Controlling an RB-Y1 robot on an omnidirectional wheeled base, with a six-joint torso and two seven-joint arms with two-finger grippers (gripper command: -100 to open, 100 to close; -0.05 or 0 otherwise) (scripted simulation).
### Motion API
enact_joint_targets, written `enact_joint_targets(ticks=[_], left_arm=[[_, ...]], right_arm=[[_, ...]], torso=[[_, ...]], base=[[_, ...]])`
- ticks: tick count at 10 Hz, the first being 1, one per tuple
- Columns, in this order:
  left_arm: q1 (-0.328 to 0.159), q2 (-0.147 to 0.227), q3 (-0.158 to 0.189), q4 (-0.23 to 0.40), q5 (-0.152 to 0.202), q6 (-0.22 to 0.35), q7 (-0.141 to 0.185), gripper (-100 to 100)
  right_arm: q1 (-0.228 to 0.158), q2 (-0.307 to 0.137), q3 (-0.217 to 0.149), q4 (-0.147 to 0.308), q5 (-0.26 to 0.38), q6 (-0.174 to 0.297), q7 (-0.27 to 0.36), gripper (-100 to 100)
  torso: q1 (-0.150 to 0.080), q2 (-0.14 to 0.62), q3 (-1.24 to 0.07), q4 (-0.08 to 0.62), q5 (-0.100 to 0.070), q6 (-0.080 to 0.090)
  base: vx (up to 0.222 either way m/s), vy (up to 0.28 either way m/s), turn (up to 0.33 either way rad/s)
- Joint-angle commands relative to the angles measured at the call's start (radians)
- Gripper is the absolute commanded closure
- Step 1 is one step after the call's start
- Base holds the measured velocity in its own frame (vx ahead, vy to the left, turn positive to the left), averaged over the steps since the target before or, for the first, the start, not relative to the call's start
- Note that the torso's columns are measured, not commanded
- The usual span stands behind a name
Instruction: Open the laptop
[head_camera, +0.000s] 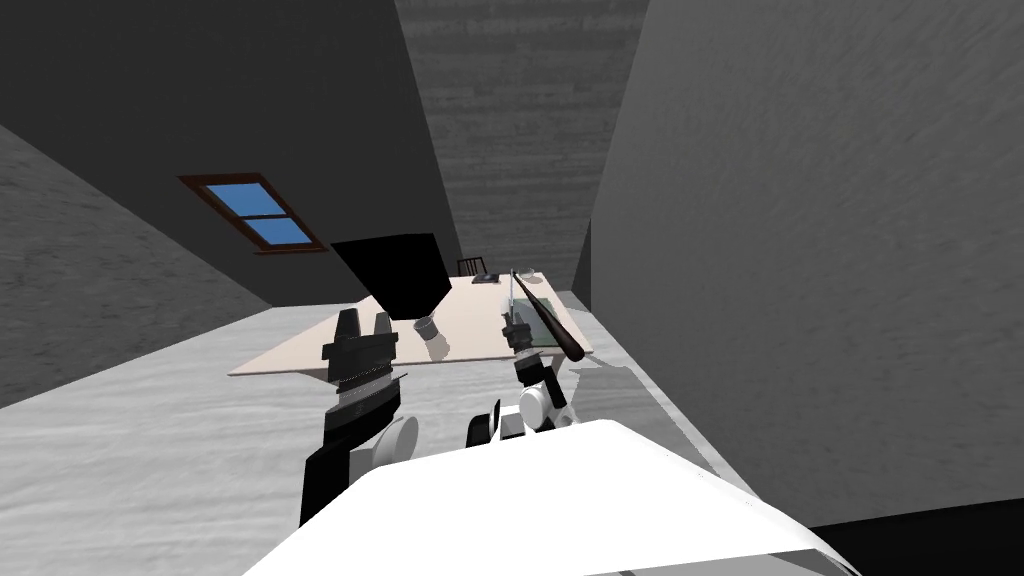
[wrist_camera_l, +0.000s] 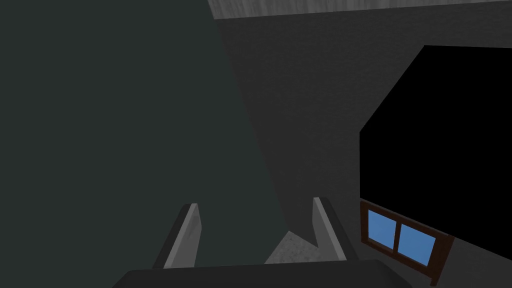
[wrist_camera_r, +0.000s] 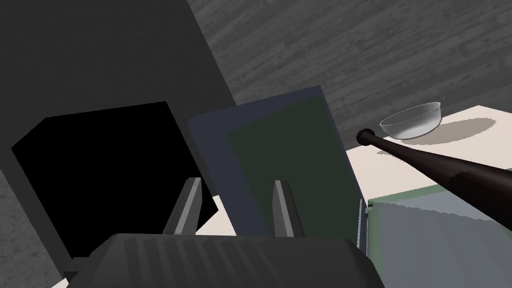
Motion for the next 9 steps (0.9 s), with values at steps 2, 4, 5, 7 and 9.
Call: enact_joint_targets(ticks=[2,4,5,7,9], left_arm=[[0.0,0.0,0.0,0.0,0.0,0.0,0.0,0],[-0.001,0.0,0.0,0.0,0.0,0.0,0.0,0],[0.0,0.0,0.0,0.0,0.0,0.0,0.0,0],[0.0,0.0,0.0,0.0,0.0,0.0,0.0,0],[0.0,0.0,0.0,0.0,0.0,0.0,0.0,0]], right_arm=[[-0.001,-0.003,0.001,-0.006,0.098,-0.001,0.064,100],[0.03,0.005,-0.081,0.043,0.161,0.077,0.138,100],[0.03,0.005,-0.11,0.043,0.193,0.109,0.171,100],[0.03,0.005,-0.173,0.043,0.253,0.138,0.226,100],[0.03,0.005,-0.23,0.043,0.314,0.138,0.284,100]], torso=[[-0.001,0.001,0.001,0.0,0.0,0.0],[-0.008,-0.001,0.0,-0.004,-0.002,0.0],[-0.01,-0.004,-0.001,-0.007,-0.004,0.003],[0.004,-0.013,-0.007,-0.009,0.0,-0.002],[0.006,-0.02,-0.011,-0.01,0.002,-0.001]], base=[[0.0,0.0,0.0],[-0.079,-0.154,0.455],[-0.093,-0.088,0.441],[-0.03,-0.012,0.449],[0.005,0.022,0.124]])
